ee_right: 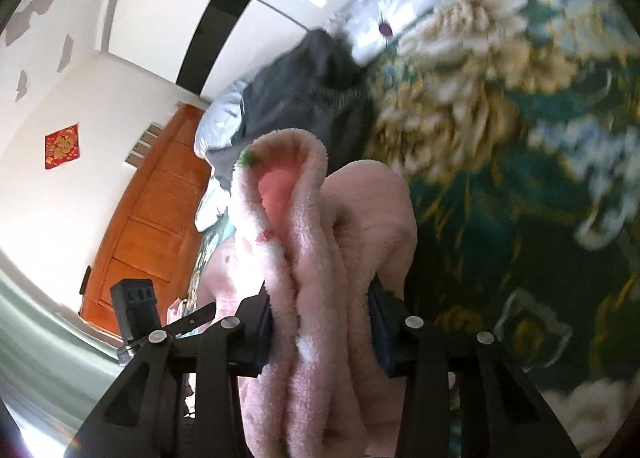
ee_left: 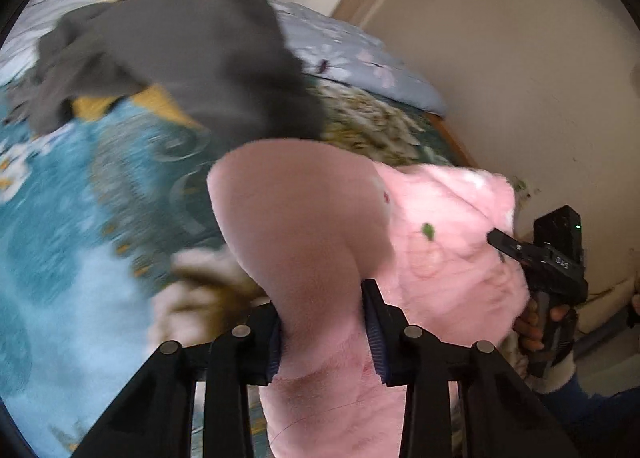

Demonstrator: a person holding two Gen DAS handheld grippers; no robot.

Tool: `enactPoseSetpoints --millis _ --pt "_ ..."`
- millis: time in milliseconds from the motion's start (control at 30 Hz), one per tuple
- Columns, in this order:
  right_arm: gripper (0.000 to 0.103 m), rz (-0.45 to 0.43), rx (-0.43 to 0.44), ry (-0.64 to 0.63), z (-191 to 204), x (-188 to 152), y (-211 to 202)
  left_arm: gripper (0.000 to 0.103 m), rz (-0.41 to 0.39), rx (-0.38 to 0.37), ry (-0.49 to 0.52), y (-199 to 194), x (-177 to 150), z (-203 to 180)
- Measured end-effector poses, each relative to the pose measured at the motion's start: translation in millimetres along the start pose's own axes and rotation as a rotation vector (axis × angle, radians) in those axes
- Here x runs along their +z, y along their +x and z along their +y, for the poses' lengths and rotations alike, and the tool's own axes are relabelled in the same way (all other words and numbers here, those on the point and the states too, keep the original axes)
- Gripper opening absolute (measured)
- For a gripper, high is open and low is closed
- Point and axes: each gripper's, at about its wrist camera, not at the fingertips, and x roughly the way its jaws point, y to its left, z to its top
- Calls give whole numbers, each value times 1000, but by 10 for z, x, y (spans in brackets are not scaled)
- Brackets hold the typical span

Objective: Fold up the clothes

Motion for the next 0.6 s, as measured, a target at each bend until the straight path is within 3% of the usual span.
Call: enactPoseSetpoints --millis 133,367,600 --pt "42 -51 -37 -18 -114 312 -384 37 65 -31 38 467 355 -530" --pt "42 -70 -195 -32 -511 843 -1021 37 188 -58 132 1366 729 -1416" --pt "42 -110 -289 25 -1030 1208 -1708 37 190 -198 54 1804 824 -1856"
